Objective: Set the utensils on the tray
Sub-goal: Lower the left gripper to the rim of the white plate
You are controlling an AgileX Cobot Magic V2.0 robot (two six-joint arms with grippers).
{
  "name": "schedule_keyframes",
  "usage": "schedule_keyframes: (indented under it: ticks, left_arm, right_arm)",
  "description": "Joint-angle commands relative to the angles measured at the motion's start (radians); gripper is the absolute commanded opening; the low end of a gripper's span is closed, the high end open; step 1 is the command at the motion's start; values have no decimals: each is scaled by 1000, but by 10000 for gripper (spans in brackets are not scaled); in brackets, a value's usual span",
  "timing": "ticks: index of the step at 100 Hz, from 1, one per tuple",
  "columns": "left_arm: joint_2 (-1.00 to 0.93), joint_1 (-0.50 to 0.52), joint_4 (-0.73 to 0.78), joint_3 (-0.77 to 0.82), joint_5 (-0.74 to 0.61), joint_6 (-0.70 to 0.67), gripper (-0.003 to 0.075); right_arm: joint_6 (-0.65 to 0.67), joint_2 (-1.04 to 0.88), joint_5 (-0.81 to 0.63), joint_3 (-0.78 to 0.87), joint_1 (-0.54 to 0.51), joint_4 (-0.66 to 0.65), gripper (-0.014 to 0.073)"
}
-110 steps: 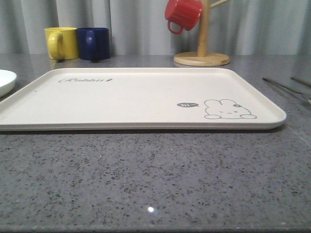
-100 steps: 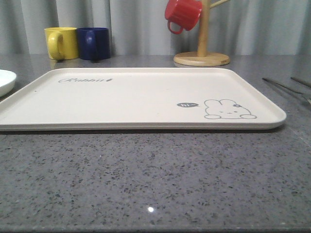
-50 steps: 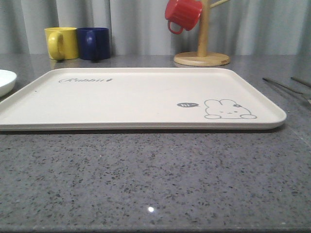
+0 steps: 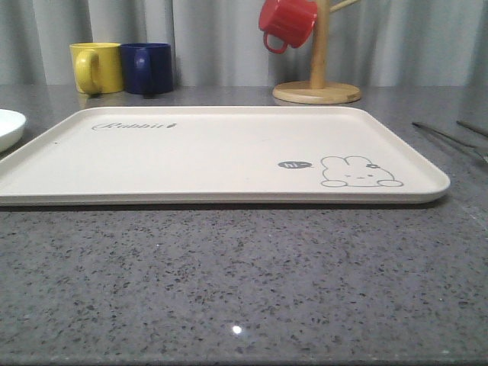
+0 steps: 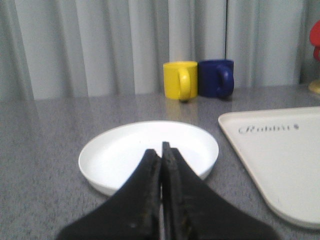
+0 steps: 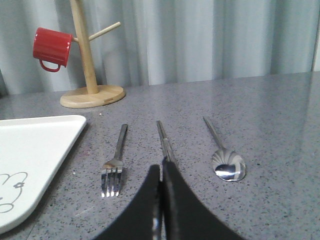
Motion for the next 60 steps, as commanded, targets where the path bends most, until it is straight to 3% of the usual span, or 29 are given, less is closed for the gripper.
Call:
schedule_keyframes:
  ticks: [1,24,60]
  left_arm:
    - [-33,-1,-3,3,-136,-7,-19]
    - [46,-1,-1,-212,130,-7,-20]
    - [495,-1,-11,-584,460,-7,-16]
  right_arm:
    - [-10,-17,-79,-1,-6,1,-74]
    - [-10,-17,-79,-1,-6,1,-74]
    - [-10,-17,-79,-1,-6,1,-74]
